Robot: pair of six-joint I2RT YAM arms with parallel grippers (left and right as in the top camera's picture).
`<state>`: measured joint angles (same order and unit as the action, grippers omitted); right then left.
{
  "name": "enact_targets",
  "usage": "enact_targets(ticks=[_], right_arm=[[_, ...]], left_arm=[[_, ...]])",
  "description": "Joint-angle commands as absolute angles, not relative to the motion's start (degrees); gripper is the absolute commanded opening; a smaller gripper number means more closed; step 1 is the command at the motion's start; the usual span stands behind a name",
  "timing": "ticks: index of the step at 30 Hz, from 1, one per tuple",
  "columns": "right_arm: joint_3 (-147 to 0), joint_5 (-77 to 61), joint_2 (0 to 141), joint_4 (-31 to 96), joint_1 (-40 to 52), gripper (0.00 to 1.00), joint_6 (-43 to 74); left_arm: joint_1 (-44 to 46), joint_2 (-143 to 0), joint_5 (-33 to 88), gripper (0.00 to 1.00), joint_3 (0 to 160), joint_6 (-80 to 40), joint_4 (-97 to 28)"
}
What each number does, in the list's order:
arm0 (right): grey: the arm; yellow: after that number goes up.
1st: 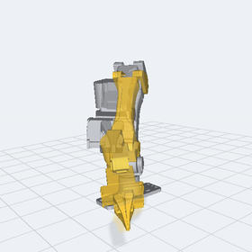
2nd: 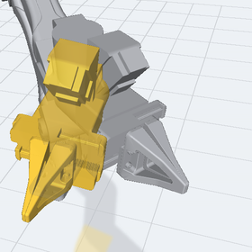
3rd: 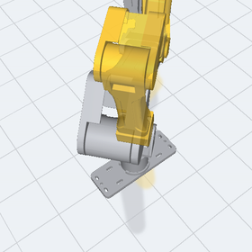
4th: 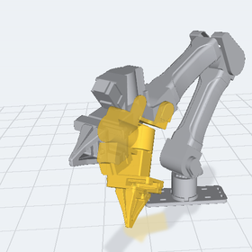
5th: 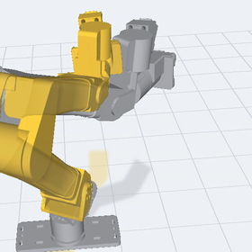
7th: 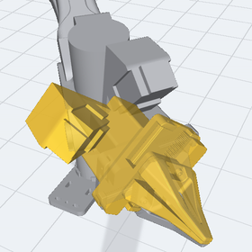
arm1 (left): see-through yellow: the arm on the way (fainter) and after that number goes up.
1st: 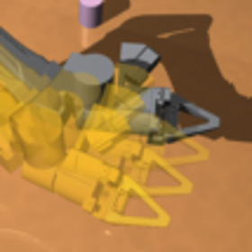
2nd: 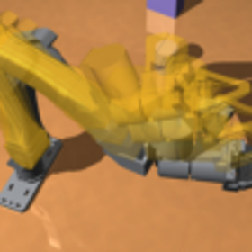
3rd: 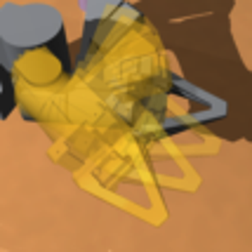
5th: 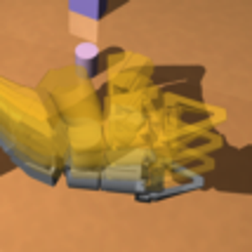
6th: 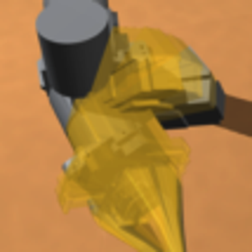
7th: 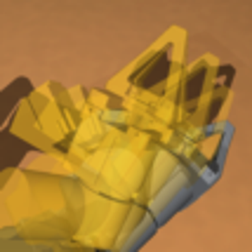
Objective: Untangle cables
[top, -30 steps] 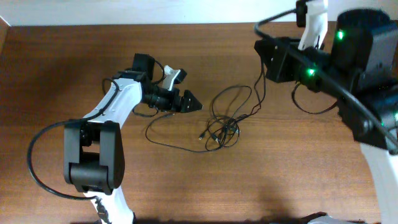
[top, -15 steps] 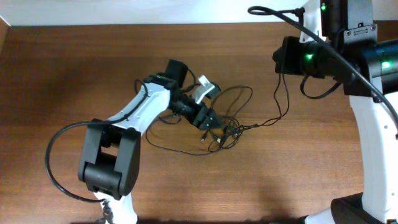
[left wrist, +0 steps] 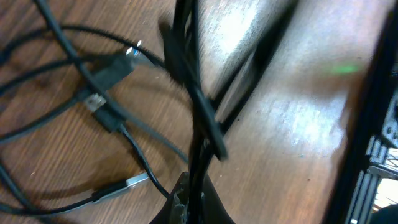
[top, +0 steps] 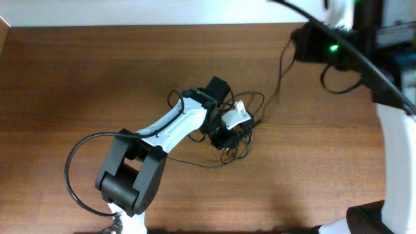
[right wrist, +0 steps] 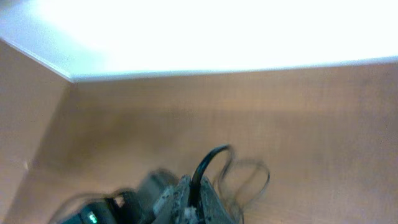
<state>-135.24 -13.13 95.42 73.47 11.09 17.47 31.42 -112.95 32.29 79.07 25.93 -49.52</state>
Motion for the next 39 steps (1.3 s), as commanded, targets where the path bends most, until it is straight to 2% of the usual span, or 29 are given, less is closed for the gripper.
enact_targets(ticks=[1,3,6,10,13,14,16,18,20,21,27,33,39], right_arm=[[-144.59,-11.51,91.46,72.01,8.75,0.04,15.18],[-148.18,-9.52,90.65,71.92,7.46,0.04,13.26],[-148.46,-6.79,90.37,72.16,5.3,0.04,13.28],[-148.46,4.03,90.45,71.16,-0.12,0.04,13.3],[-148.49,3.11,90.43,68.95,-5.45,0.04,16.75],[-148.49,0.21,90.32,66.96,-7.18,0.04,19.9],[-148.53,-16.8,89.43,57.78,-12.47,0.04,28.49],[-148.53,-27.66,88.62,46.81,-17.15,0.04,37.17],[-148.53,-34.15,88.4,35.83,-20.21,0.04,38.22],[-148.53,-34.06,88.4,34.98,-21.41,0.04,38.22],[-148.42,-34.06,93.19,52.45,-28.69,0.04,31.97],[-148.42,-34.04,106.13,71.5,-34.13,0.04,25.76],[-148.4,-28.16,115.44,81.58,-37.54,0.04,18.9]], left_arm=[[30.46,-113.58,28.58,0.09,78.65,25.1,-49.54],[30.41,-113.58,25.89,0.33,78.65,23.42,-49.47],[30.41,-113.58,24.12,0.41,78.65,21.23,-49.45],[30.41,-113.58,22.52,0.5,78.61,18.7,-49.06],[30.2,-113.58,21.96,0.55,78.56,17.32,-48.03],[30.22,-113.58,22.0,0.56,78.56,17.19,-47.72],[30.22,-113.58,22.0,0.56,78.56,17.1,-47.33],[30.22,-113.58,21.98,0.57,78.54,16.25,-47.27],[30.22,-113.58,22.0,0.58,78.54,16.08,-47.16],[30.22,-113.58,22.0,0.58,78.54,16.08,-47.13],[30.22,-113.58,22.0,0.59,78.54,16.01,-46.74],[30.22,-113.58,22.0,0.61,78.54,14.94,-46.72],[30.22,-113.58,22.02,0.62,78.54,14.76,-46.52]])
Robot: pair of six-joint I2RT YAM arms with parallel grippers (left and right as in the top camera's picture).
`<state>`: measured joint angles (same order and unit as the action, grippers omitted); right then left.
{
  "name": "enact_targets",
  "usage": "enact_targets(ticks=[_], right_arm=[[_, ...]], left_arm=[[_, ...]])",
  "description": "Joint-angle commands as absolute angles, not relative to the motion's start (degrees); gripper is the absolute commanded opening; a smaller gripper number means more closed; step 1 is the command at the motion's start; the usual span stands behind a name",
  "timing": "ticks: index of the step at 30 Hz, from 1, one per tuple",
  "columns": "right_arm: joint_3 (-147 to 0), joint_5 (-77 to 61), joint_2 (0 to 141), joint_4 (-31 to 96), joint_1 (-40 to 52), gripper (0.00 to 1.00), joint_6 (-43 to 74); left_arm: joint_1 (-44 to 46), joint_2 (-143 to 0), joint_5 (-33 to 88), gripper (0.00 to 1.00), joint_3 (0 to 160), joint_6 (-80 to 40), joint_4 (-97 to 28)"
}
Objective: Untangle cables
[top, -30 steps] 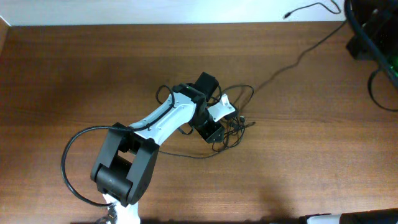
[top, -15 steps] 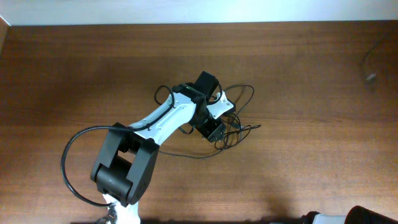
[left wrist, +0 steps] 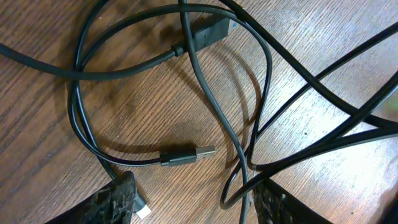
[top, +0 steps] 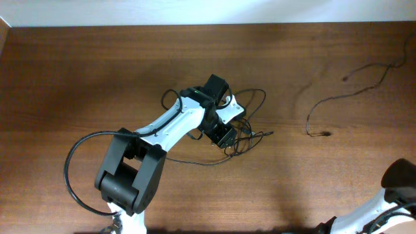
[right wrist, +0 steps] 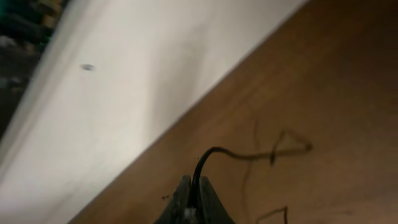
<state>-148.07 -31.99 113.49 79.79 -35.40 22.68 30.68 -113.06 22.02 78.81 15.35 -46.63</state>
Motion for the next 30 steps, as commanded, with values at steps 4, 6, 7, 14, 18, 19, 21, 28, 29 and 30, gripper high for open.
enact_targets(ticks=[4,6,7,14,18,19,21,28,29,30], right_arm=[[-148.29,-10.22,118.72,89.91,-37.91,0.04,17.74],[-147.79,-5.89,120.53,92.36,-37.91,0.04,17.76],[-147.44,-5.74,121.43,93.3,-37.91,0.04,17.78],[-133.08,-5.74,123.17,94.28,-37.85,0.04,17.78],[-116.55,-6.72,123.17,86.43,-37.85,0.04,17.78],[-112.22,-8.71,123.17,83.57,-37.85,0.04,17.78],[-105.41,-13.43,123.17,77.84,-37.85,0.04,17.74],[-99.66,-14.85,123.07,73.71,-37.85,0.66,18.17],[-101.43,-15.51,122.83,75.53,-37.78,0.66,18.46],[-104.31,-16.23,122.26,77.82,-37.6,0.66,18.44]], left_arm=[[30.22,-113.58,22.04,0.63,78.54,14.11,-45.41],[30.26,-113.58,22.04,0.64,78.54,13.45,-45.23],[30.26,-113.58,22.02,0.64,78.54,13.28,-45.23],[30.26,-113.58,22.04,0.65,78.54,13.28,-45.25],[30.26,-113.58,22.04,0.65,78.54,13.26,-45.25],[30.26,-113.58,22.04,0.65,78.54,13.28,-45.23],[30.26,-113.58,22.02,0.66,78.54,13.28,-45.23],[30.26,-113.58,22.04,0.89,78.39,13.26,-44.75],[30.24,-113.58,22.04,0.92,78.39,12.88,-44.58],[30.2,-113.56,22.02,0.93,78.43,12.84,-44.56]])
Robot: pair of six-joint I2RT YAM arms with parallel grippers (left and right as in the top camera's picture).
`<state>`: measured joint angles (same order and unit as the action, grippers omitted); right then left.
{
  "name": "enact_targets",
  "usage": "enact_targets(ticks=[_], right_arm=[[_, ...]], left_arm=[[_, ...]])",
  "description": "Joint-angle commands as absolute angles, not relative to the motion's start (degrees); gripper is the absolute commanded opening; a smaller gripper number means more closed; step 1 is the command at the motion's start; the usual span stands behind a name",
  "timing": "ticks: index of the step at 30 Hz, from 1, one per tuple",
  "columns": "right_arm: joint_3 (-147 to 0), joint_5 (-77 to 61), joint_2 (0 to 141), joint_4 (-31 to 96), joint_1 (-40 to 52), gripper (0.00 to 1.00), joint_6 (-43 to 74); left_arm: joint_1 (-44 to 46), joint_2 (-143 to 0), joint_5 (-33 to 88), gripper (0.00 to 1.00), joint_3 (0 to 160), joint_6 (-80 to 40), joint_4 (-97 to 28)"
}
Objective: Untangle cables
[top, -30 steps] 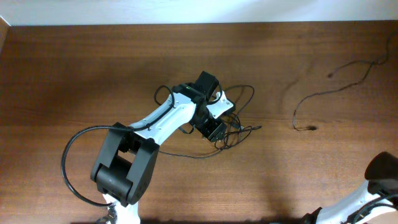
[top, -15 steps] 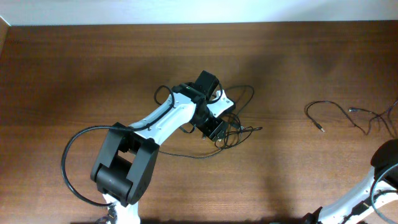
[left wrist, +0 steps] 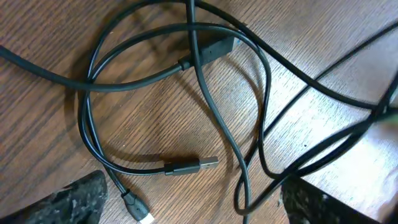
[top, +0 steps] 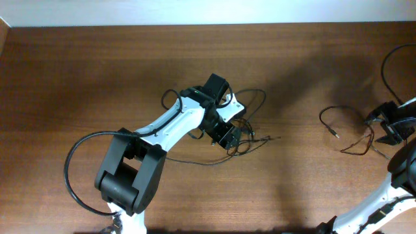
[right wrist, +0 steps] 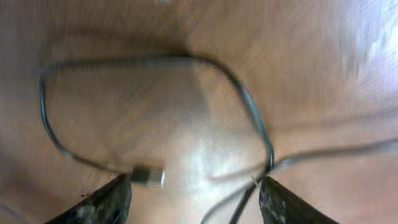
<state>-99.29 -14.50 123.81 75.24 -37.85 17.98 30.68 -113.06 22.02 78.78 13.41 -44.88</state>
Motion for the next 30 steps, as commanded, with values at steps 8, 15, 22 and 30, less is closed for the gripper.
enact_targets(ticks=[8,15,22,30], right_arm=[[-115.37,-28.73,119.83,90.94,-26.63,0.76,2.52],[-108.14,-29.21,119.83,96.86,-9.89,0.75,-1.96],[-94.98,-35.59,115.66,92.14,-9.1,0.43,0.8],[-61.63,-50.83,103.44,62.7,-9.39,0.47,9.98]], left_arm=[[30.2,-113.56,22.04,0.49,80.84,11.97,-43.11],[30.35,-113.58,22.02,0.0,80.66,11.14,-41.6],[29.82,-113.58,20.51,0.0,80.38,11.14,-41.85],[29.89,-113.58,20.53,0.06,80.34,9.28,-40.71]])
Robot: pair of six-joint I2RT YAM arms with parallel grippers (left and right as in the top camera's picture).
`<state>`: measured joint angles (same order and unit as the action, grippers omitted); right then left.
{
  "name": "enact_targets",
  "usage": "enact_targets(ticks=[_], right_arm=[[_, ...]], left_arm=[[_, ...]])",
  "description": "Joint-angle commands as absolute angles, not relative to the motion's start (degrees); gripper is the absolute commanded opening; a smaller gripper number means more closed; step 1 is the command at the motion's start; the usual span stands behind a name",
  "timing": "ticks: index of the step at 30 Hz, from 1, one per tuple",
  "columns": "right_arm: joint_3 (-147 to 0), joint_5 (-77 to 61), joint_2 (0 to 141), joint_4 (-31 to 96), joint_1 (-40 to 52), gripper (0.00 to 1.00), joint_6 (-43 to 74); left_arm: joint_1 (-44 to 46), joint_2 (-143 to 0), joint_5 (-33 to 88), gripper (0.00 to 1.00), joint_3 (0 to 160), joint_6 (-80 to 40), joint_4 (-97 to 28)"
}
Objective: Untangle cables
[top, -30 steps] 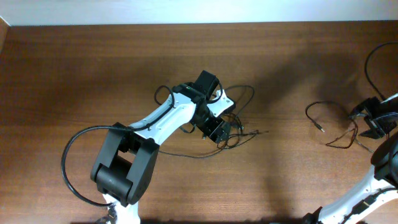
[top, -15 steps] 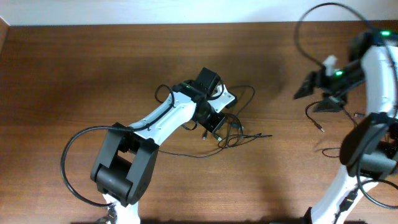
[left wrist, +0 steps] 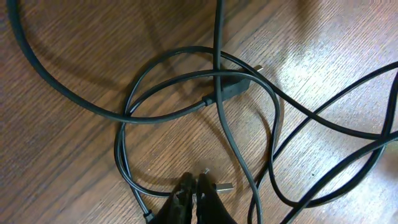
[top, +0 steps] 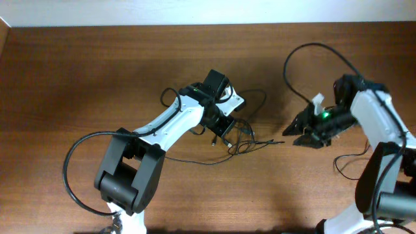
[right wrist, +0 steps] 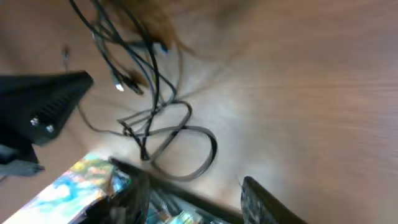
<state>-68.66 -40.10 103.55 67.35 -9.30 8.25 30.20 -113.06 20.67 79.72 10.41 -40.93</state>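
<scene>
A tangle of black cables [top: 246,135] lies mid-table, filling the left wrist view [left wrist: 217,87]. My left gripper [top: 220,130] is down in it, its fingers [left wrist: 198,186] shut on a cable right behind its silver USB plug [left wrist: 222,185]. To the right of the tangle my right gripper [top: 294,134] stands open and holds nothing; its view is blurred, with the wide jaws [right wrist: 189,186] facing the tangle [right wrist: 149,124]. A thin separate cable [top: 354,162] lies near the table's right edge.
The right arm's own black cable arcs above the table [top: 312,49], and the left arm's loops at the front left [top: 70,172]. The wooden table [top: 97,71] ends at a white wall along the back.
My left gripper was open over the USB plug and is now shut on its cable. My right gripper has moved from the thin cable at the right edge to beside the tangle, still open.
First my left gripper was shut on the tangle while my right, shut on a thin cable, was raised at the back right. Then the left was open and the thin cable lay stretched out on the right. Then the right stood open over it, and has now returned.
</scene>
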Motion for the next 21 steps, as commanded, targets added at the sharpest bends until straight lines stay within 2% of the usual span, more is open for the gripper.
enact_targets(ticks=[1,4,5,6,7,10,11,12,15,18,20,21], right_arm=[[-58.57,-54.19,103.44,58.92,-9.39,0.47,10.94],[-55.02,-54.89,103.44,52.53,-9.39,0.39,15.57],[-55.02,-54.89,103.44,51.96,-9.39,0.32,15.55],[-55.02,-54.83,103.44,51.24,-9.41,0.17,15.53],[-55.02,-54.83,103.44,50.46,-9.39,0.06,15.53],[-55.02,-54.89,103.42,50.11,-9.39,0.04,14.37],[-55.09,-54.92,103.2,50.09,-9.39,0.04,10.52],[-55.09,-54.89,102.48,50.13,-9.39,0.04,8.71],[-55.46,-51.03,95.13,50.52,-8.58,0.04,7.7],[-60.84,-40.05,87.53,54.94,-4.16,0.04,7.97],[-69.25,-29.98,85.43,61.41,1.56,0.04,9.8],[-72.55,-26.09,85.45,64.18,3.97,0.04,9.91]], left_arm=[[29.89,-113.58,20.53,0.06,80.34,8.36,-40.49],[29.89,-113.58,20.53,0.07,80.29,8.36,-40.51],[29.89,-113.58,20.53,0.08,80.29,8.36,-40.53],[29.89,-113.58,20.53,0.09,80.29,8.38,-40.53],[29.89,-113.58,20.53,0.1,80.29,8.38,-40.51],[29.89,-113.58,20.51,0.1,80.29,8.38,-40.53],[29.89,-113.58,20.49,0.08,80.29,8.38,-40.56],[29.8,-113.58,19.66,0.01,80.29,8.14,-40.53],[26.7,-113.58,16.75,0.0,80.29,-1.85,-40.49],[23.53,-113.58,17.45,0.13,80.29,-6.57,-39.35],[22.26,-113.58,20.97,0.02,80.29,-6.87,-37.36],[22.04,-113.58,22.06,0.01,80.29,-6.9,-36.84]])
